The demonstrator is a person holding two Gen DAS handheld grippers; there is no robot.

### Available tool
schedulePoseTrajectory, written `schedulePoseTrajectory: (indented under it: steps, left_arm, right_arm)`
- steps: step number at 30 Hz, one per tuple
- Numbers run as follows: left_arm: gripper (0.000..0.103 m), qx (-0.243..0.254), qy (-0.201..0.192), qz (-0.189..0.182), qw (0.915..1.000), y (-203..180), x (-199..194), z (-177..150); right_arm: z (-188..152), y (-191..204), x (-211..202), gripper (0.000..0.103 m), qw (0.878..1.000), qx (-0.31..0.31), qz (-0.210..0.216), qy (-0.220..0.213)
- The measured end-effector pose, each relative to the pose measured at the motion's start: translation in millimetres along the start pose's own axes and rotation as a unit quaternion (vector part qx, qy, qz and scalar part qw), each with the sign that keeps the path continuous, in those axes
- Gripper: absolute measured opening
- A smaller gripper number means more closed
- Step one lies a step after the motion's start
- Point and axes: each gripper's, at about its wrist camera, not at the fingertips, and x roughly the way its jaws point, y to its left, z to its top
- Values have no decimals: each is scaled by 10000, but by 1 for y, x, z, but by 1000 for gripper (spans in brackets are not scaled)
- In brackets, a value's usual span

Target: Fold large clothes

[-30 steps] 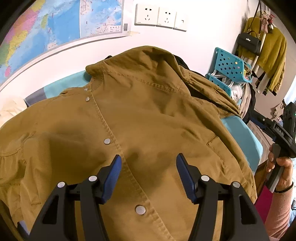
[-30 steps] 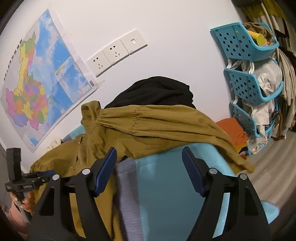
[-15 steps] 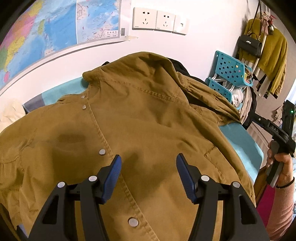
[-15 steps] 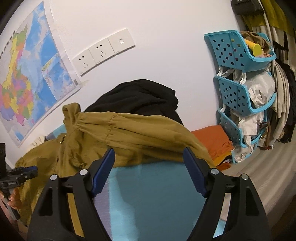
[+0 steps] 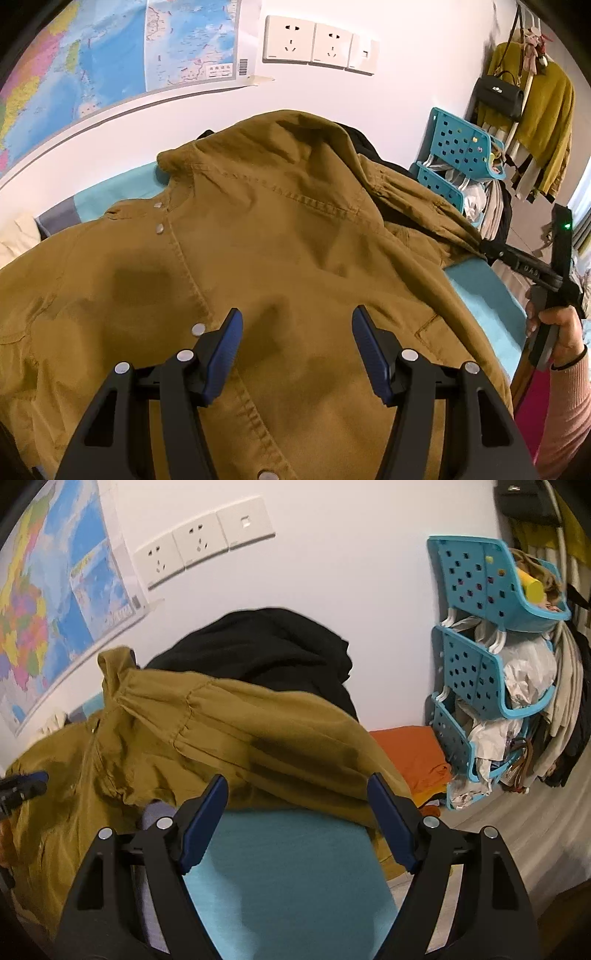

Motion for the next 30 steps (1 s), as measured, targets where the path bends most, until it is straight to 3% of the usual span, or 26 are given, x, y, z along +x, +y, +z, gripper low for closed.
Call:
schedulePoseTrajectory:
  steps: [8,15,16,17,18,19,20,21,30]
  left_arm:
    - [60,234,-56,-65,9997,-12,5,13]
    - [60,324,-175,-198,9991,-20,10,27]
    - [60,313,-169,-211,9991,-20,11,28]
    - [60,306,-163,-223,9992,-20,12,29]
    - [60,302,-151,-239,9991,-20,14,30]
    - [60,298,-143,-245,9992,-20,15,31]
    - [60,299,-135,-243,9992,-20,15,31]
    - [60,315,-127,-234,9992,-20,17,31]
    - [60,607,-233,-422,9970,-33,27,61]
  right_arm:
    - [11,-11,-6,79,9992,-397,-5,59]
    - [13,-16,23,82,9938,-998,-111,484]
    - [13,-16,30,78,9921,-1114,-111,572]
    - [14,-16,34,55,9908,-1192,7,642]
    - [15,-15,36,41,9897,-1243,154,697]
    - [17,-13,34,36,9883,-1345,155,698]
    - [20,-11,32,19,9864,-1490,108,691]
    - [24,-9,29,12,9856,-1540,65,691]
    - [105,11,-71,10,9826,-1818,-11,369]
